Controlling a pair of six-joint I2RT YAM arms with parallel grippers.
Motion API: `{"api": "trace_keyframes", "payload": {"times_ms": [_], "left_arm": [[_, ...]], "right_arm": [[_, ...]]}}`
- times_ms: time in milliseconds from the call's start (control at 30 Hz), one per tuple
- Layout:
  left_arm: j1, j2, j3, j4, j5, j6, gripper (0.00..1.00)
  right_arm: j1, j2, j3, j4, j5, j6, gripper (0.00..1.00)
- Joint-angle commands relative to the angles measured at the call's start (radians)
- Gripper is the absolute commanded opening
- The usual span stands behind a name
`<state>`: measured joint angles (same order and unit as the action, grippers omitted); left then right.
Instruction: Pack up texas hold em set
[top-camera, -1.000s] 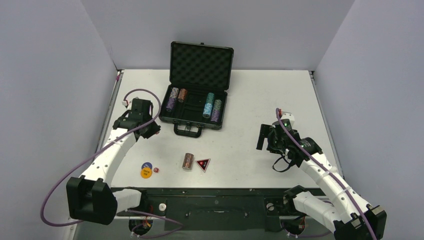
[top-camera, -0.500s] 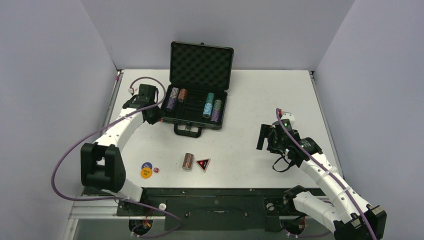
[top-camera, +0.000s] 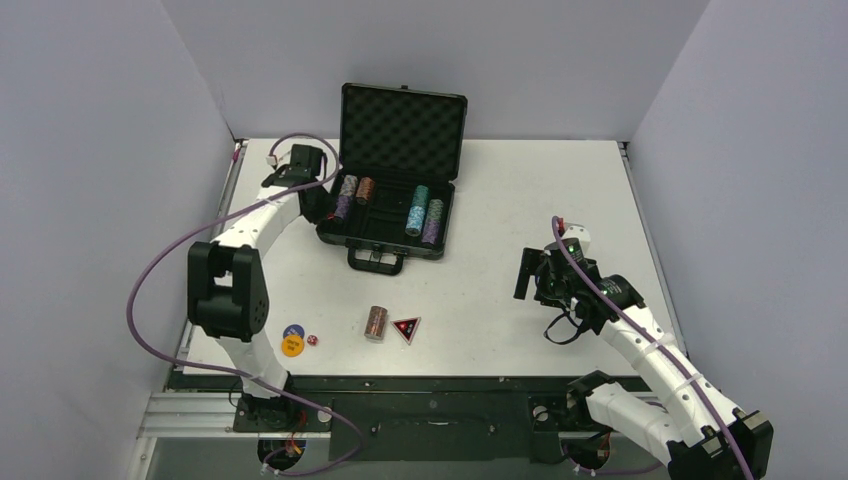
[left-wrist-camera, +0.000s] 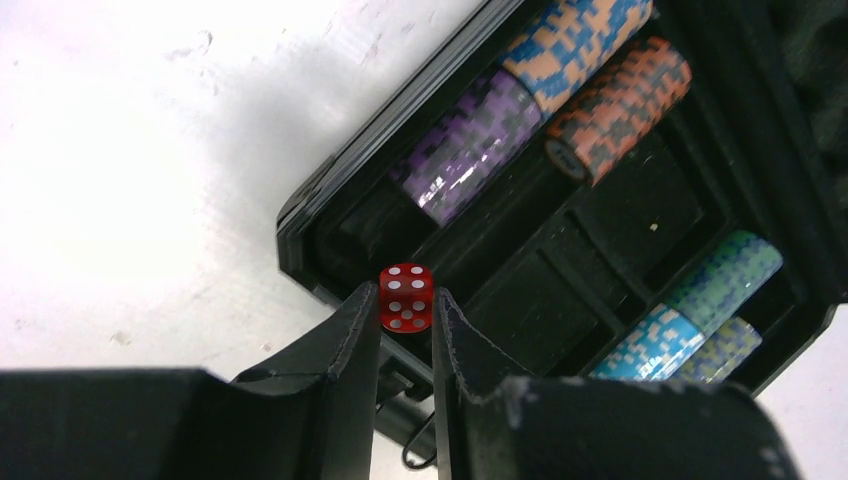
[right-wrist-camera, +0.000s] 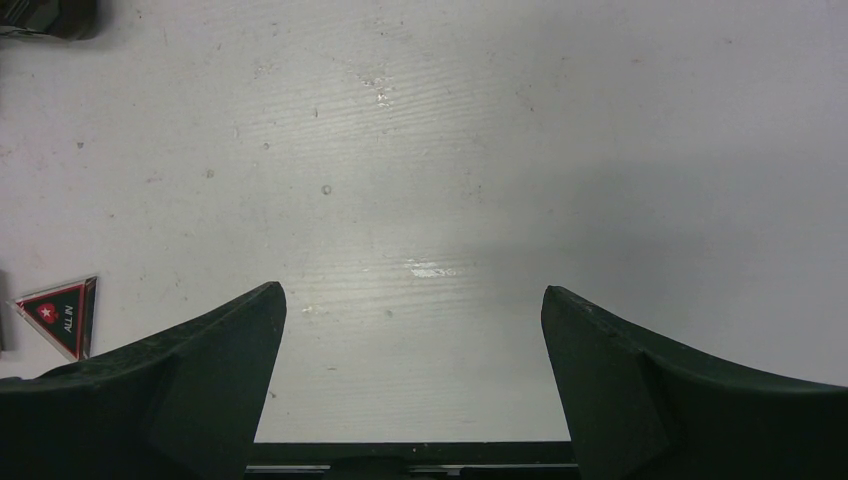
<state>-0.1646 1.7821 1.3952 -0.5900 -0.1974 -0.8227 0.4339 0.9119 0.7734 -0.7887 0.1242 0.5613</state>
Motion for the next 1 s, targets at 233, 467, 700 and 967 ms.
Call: {"api": "trace_keyframes", "payload": {"times_ms": [233,467,700,967], "left_arm": [[0.009,0.112,0.132,0.005,-0.007,-0.02,0.0],[0.009,0.138,0.137,-0.008,-0.011,-0.026,0.0],[0.008,0.153,0.136,-0.027,-0.02,-0.026,0.0],[0.01,0.17,0.146,-0.024,-0.016,-0.029,0.0]], "right_arm": [[0.006,0.009,0.01,-0.004,0.041,-0.014,0.95],[0.006,0.011,0.012,-0.005,0.043,-0.014,0.95],[0.007,0.022,0.013,-0.007,0.031,-0.02,0.95],[0.006,0.041,0.012,-0.004,0.015,-0.026,0.95]]}}
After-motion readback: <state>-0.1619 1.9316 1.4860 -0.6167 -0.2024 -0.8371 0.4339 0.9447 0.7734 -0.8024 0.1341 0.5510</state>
